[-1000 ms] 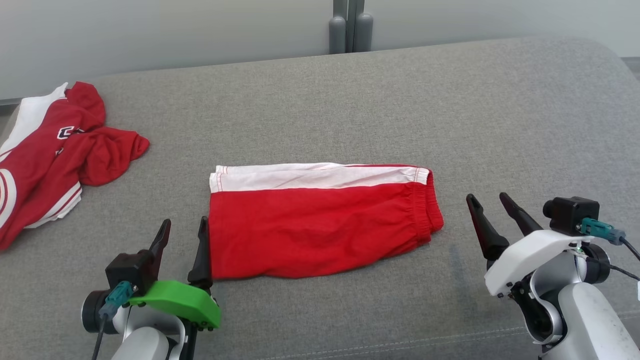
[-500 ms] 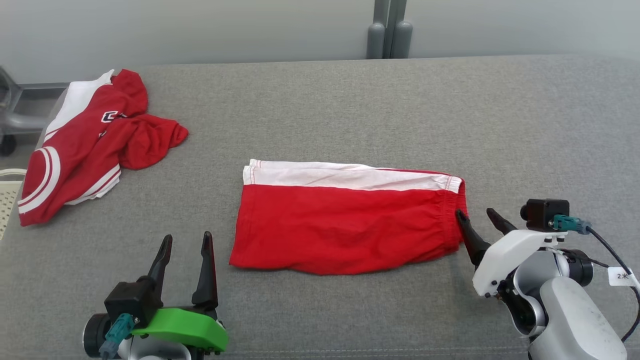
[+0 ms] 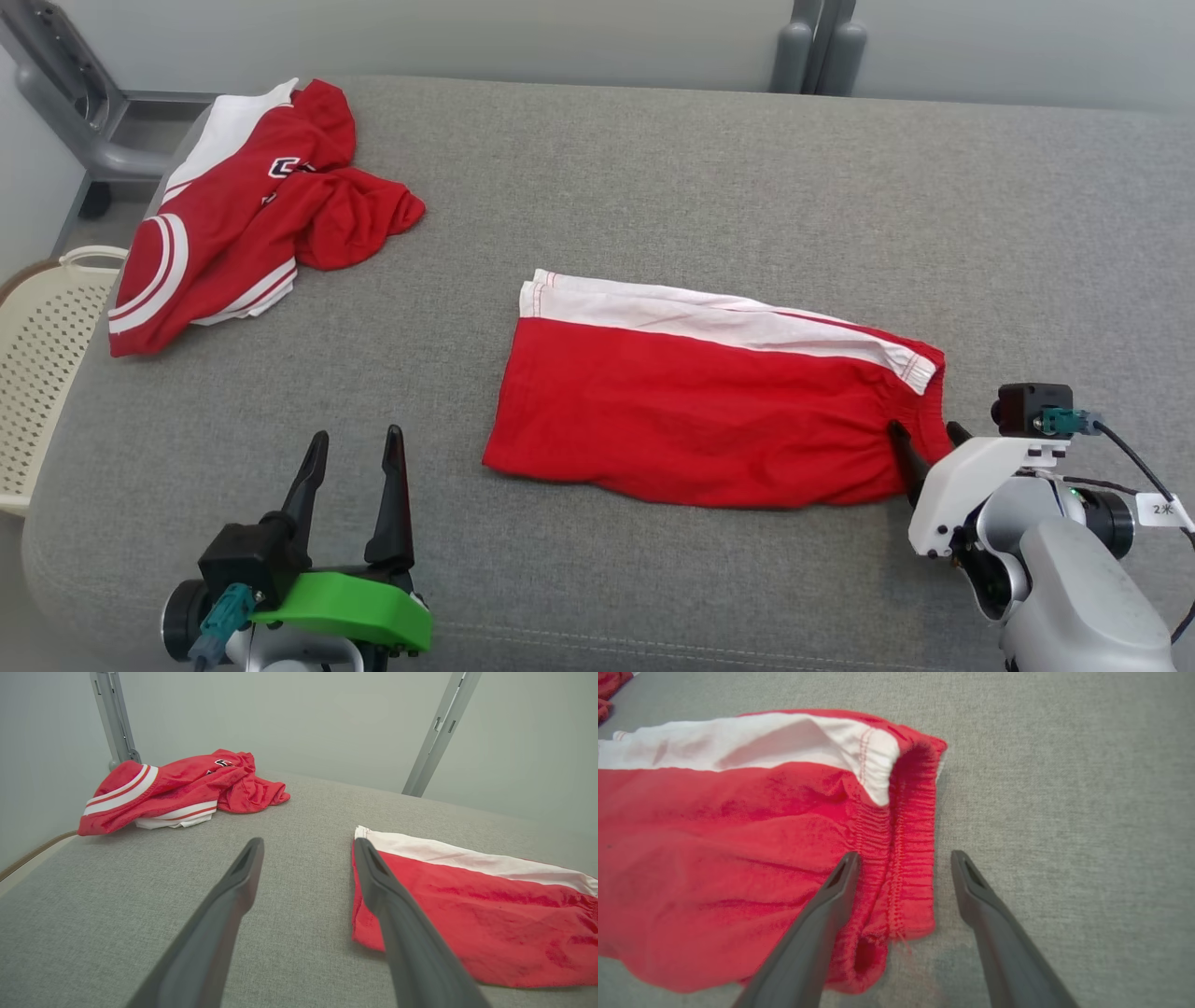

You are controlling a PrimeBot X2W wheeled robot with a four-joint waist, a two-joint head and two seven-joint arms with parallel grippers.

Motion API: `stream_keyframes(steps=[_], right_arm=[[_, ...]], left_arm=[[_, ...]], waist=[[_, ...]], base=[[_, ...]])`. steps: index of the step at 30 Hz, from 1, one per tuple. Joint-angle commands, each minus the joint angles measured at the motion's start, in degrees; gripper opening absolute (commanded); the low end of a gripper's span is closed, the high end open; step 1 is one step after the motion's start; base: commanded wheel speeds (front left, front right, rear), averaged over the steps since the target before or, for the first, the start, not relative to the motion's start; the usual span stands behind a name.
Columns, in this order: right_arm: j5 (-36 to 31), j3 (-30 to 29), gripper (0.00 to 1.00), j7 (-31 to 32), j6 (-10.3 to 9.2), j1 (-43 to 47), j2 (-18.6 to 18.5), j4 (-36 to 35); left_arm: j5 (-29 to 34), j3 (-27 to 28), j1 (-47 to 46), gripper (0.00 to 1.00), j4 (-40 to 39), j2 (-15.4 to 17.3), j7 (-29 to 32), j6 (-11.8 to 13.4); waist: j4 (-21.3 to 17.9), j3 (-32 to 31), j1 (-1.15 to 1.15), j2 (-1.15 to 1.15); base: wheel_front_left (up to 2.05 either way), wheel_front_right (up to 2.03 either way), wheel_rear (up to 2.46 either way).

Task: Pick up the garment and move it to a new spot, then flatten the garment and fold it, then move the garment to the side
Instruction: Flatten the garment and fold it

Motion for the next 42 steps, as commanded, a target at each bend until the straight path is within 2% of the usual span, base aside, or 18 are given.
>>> stream_keyframes(steps=[1, 10, 11, 12, 13, 14, 21, 28, 37, 42], right_arm=[[0.71, -0.37, 1.0, -0.08, -0.02, -0.57, 0.22, 0.74], [8.24, -1.66, 1.0, 0.67, -0.02, -1.71, 1.89, 5.76], [9.03, -1.54, 0.85, 0.54, -0.01, -1.84, 1.96, 5.93], [10.93, -1.25, 0.35, 0.04, -0.01, -2.13, 2.14, 5.87], [11.87, -0.98, 0.2, 0.01, -0.01, -2.21, 2.13, 5.72], [12.74, -0.75, 0.0, 0.1, -0.02, -2.31, 1.98, 5.54], [20.61, 0.89, 0.0, 2.73, -0.02, -3.49, 0.19, 2.63], [26.68, 1.8, 0.0, 8.19, -0.02, -4.07, -5.16, -1.31], [25.56, -1.4, 0.0, 13.23, -0.02, -4.67, -12.73, -1.25], [23.21, -4.7, 0.0, 14.57, -0.01, -6.16, -13.88, -0.18]], left_arm=[[0.47, 0.4, 0.33, 1.0, -0.15, 0.02, -0.13, -0.3], [1.64, 1.12, -0.02, 1.0, -0.44, -0.82, -0.14, -0.74], [1.92, 1.16, -0.05, 1.0, -0.6, -0.85, -0.13, -0.76], [2.22, 1.2, 0.0, 1.0, -0.8, -0.85, -0.13, -0.8], [2.34, 1.28, 0.01, 1.0, -0.91, -0.85, -0.13, -0.88], [2.48, 1.34, 0.04, 1.0, -0.98, -0.85, -0.14, -0.88], [2.73, 1.37, 0.37, 1.0, -1.14, -0.73, -0.13, -1.15], [2.61, 0.78, 0.3, 1.0, -1.04, -0.71, -0.11, -1.37], [2.93, -0.37, 0.06, 1.0, -1.93, -0.93, 0.16, -1.6], [2.84, -0.9, 0.03, 1.0, -2.23, -0.74, 0.59, -1.69]], waist=[[0.68, 0.54, 0.0, 0.0], [1.55, 0.92, 0.0, 0.0], [1.56, 0.89, 0.0, 0.0], [1.51, 0.84, 0.0, 0.0], [1.45, 0.82, 0.0, 0.0], [1.36, 0.81, 0.0, 0.0], [-0.22, 0.62, 0.0, 0.0], [-2.63, 0.31, 0.0, 0.0], [-5.04, -0.01, 0.0, 0.0], [-6.01, 0.05, 0.0, 0.0]], base=[[0.0, 0.0, 0.0], [0.0, 0.0, 0.0], [0.0, 0.0, 0.0], [0.0, 0.0, 0.0], [0.0, 0.0, 0.0], [0.0, 0.0, 0.0], [0.0, 0.0, 0.0], [0.0, 0.0, 0.0], [0.0, 0.0, 0.0], [0.0, 0.0, 0.0]])
